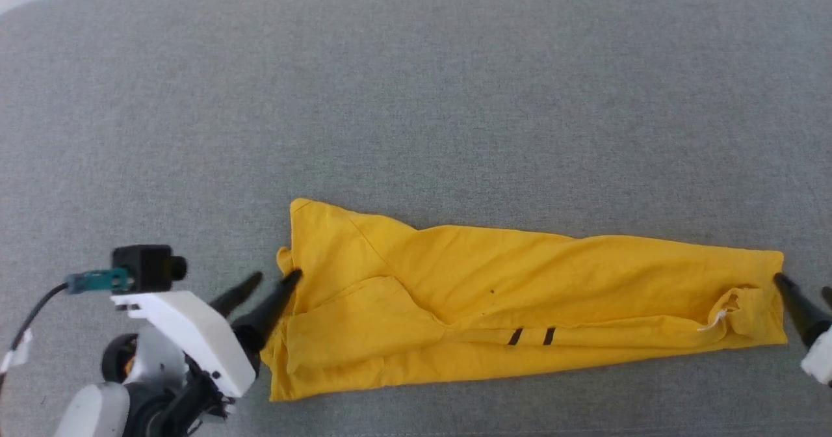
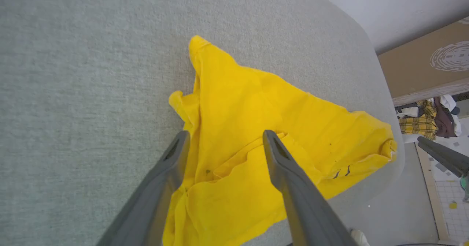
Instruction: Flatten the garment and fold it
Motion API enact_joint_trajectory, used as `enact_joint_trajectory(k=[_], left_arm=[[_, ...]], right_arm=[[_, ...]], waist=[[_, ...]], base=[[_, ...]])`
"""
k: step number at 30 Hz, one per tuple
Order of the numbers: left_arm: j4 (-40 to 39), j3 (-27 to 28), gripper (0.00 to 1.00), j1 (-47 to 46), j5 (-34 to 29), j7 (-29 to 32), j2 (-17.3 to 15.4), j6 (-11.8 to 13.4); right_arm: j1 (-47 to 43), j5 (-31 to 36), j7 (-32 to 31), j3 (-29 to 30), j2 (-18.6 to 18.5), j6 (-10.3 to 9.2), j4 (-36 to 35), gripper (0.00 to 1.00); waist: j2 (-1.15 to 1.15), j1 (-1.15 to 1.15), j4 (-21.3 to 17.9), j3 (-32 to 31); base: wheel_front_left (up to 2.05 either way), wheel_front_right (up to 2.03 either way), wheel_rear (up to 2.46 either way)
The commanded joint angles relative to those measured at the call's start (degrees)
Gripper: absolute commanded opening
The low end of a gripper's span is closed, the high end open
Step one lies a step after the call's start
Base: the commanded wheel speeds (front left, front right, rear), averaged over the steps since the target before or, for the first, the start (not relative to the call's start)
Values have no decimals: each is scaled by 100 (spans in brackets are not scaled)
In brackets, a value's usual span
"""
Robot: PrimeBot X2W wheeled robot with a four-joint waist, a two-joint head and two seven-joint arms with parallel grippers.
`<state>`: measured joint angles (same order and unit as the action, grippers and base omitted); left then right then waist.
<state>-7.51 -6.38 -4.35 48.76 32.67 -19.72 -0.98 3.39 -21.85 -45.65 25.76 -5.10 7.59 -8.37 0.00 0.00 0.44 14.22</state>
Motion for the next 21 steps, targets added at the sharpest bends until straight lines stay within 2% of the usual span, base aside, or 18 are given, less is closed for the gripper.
enact_joint_trajectory(k=[1, 4, 7, 12, 14, 18, 21], left_arm=[[-153, 100, 100, 95, -154, -260, 56, 68], [-425, 350, 100, 170, -545, -1068, 221, 239], [-597, 548, 100, 214, -950, -1999, 411, 304], [-741, 705, 100, 358, -1762, -3709, 695, 339], [-748, 741, 100, 476, -2190, -4375, 783, 448], [-730, 785, 100, 751, -3059, -4742, 939, 723], [-790, 834, 100, 870, -3444, -4762, 1105, 787]], right_arm=[[-61, -39, 72, 50, 36, -10, -173, 100], [-88, -18, 394, 138, 101, -10, -493, 100], [-103, 115, 888, 132, 147, -10, -602, 100], [-168, 329, 1633, 52, 192, -10, -384, 100], [-207, 389, 1857, 22, 201, -10, -240, 100], [-303, 484, 2134, 10, 212, -10, 69, 100], [-351, 511, 2180, 28, 215, -10, 269, 100]], waist=[[0, 0, 4, -19], [0, 0, 15, -22], [0, 0, 22, -20], [0, 0, 31, -48], [0, 0, 37, -64], [0, 0, 67, -85], [0, 0, 107, -65]], base=[[0, 0, 0], [0, 0, 0], [0, 0, 0], [0, 0, 0], [0, 0, 0], [0, 0, 0], [0, 0, 0]])
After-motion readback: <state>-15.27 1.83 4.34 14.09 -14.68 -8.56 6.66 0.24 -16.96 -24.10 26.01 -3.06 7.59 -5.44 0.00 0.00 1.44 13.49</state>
